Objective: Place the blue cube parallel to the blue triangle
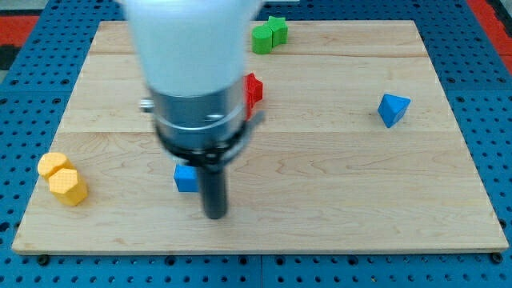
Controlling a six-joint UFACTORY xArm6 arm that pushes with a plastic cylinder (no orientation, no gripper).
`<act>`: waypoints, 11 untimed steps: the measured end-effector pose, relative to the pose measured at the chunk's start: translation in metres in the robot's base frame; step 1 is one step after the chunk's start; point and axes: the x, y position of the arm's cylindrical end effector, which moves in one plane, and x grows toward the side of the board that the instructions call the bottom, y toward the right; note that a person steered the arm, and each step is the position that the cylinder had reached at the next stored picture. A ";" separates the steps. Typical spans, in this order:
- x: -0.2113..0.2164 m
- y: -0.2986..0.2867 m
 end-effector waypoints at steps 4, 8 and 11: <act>-0.072 -0.062; -0.103 0.092; -0.156 0.209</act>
